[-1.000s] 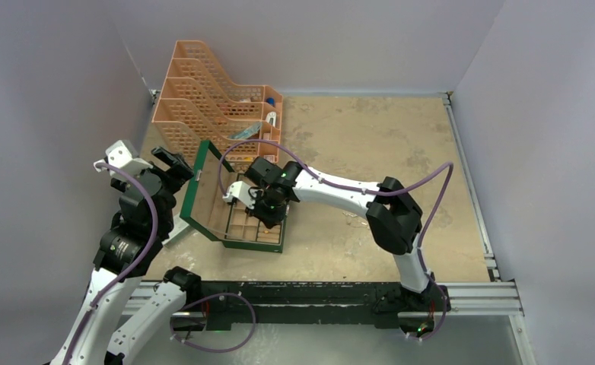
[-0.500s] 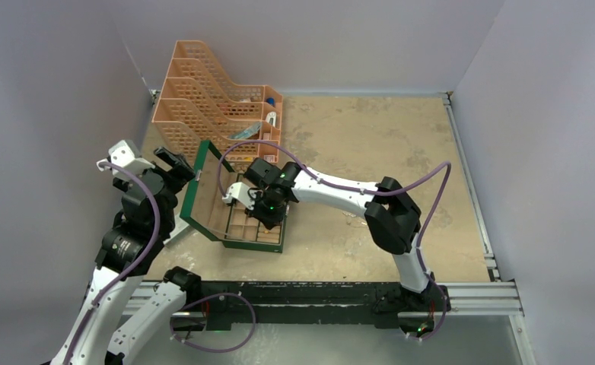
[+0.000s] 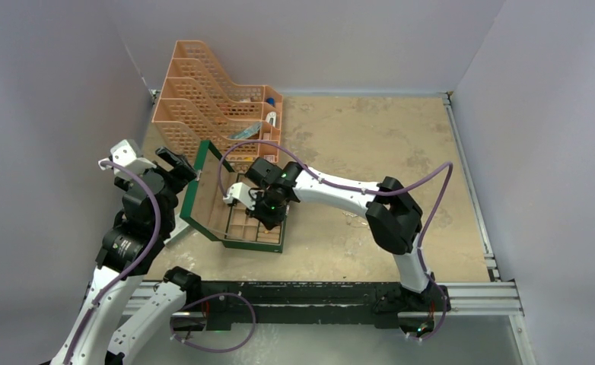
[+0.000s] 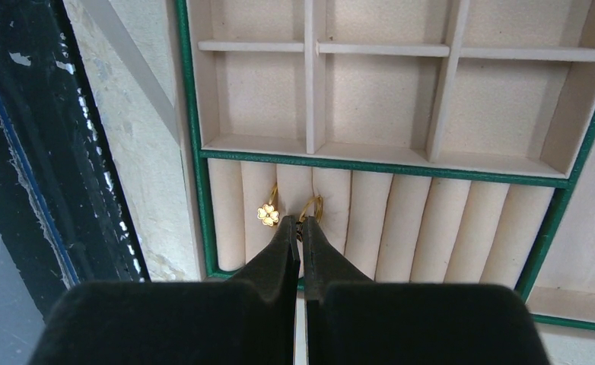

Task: Organize the mixed jewelry

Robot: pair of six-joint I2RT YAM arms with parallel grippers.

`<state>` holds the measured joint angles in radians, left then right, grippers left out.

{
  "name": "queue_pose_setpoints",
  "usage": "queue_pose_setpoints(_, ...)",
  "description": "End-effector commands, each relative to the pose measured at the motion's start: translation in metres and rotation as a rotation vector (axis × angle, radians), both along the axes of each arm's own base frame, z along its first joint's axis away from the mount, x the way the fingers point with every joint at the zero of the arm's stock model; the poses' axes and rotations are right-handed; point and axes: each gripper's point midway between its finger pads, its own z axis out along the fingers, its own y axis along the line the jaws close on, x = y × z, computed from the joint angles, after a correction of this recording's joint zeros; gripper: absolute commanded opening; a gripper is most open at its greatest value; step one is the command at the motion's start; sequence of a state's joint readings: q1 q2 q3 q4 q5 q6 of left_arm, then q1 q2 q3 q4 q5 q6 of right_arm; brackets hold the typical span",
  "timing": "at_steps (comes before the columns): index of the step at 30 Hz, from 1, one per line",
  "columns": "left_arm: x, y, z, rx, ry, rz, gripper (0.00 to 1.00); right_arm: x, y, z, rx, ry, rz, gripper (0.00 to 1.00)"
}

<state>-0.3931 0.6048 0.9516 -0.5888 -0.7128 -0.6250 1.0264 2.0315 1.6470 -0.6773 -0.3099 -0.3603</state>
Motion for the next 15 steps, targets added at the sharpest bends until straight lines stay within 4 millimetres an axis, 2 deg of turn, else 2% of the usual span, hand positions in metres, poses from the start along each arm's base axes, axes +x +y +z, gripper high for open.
queue_pose_setpoints(1, 0.004, -0.001, 0.009, -0.001, -0.032, -0.003, 0.78, -0.010, -0.007, 0.012, 0.008, 0.020, 0.014, 0.00)
queue_pose_setpoints(9, 0.005, -0.002, 0.008, -0.002, -0.029, -0.008, 0.78, -0.009, -0.008, 0.032, 0.068, -0.002, -0.001, 0.00)
queue_pose_setpoints(15, 0.005, -0.003, 0.008, -0.003, -0.030, -0.010, 0.78, -0.010, -0.008, 0.028, 0.068, 0.013, 0.007, 0.00)
